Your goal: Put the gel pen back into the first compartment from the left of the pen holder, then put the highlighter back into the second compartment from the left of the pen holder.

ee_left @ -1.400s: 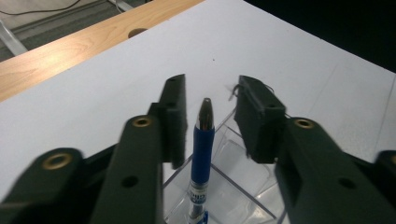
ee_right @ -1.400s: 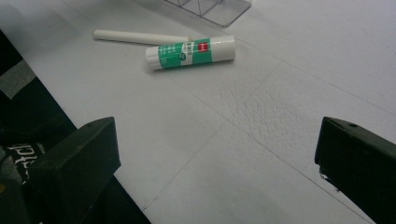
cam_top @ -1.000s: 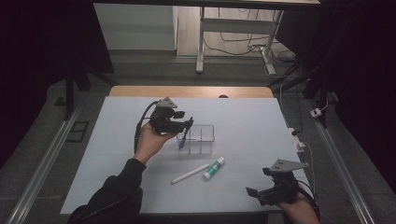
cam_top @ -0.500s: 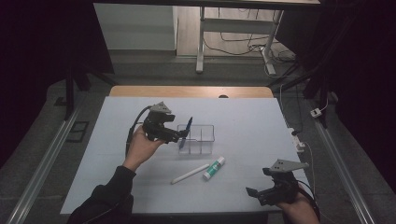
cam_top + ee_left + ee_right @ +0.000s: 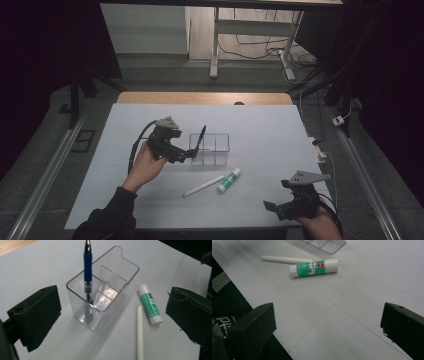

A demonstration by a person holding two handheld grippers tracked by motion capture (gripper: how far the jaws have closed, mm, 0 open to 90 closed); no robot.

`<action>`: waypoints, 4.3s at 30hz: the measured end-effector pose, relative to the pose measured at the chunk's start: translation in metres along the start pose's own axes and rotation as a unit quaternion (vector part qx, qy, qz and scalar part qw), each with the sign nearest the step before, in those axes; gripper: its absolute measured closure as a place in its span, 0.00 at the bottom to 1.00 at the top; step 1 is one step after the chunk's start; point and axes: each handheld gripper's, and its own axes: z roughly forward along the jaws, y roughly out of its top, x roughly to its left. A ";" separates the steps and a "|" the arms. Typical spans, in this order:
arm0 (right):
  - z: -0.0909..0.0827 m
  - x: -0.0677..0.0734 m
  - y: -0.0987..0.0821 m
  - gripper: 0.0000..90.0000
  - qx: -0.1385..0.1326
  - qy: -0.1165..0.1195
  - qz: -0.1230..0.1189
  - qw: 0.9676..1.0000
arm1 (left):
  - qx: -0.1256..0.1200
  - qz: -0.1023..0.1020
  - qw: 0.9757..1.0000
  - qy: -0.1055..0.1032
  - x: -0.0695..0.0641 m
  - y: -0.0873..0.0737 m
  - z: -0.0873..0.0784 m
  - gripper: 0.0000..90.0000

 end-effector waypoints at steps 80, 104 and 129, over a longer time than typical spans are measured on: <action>0.000 0.000 0.000 0.00 0.004 0.006 -0.005 1.000 | 0.221 0.121 0.968 0.010 -0.066 -0.031 0.114 0.72; 0.000 0.000 0.000 0.00 0.003 0.006 -0.005 1.000 | 0.134 0.071 0.988 -0.013 -0.059 -0.022 0.091 0.87; 0.000 0.000 0.000 0.00 0.003 0.005 -0.003 1.000 | -0.019 0.054 0.998 0.004 -0.051 0.025 0.036 0.87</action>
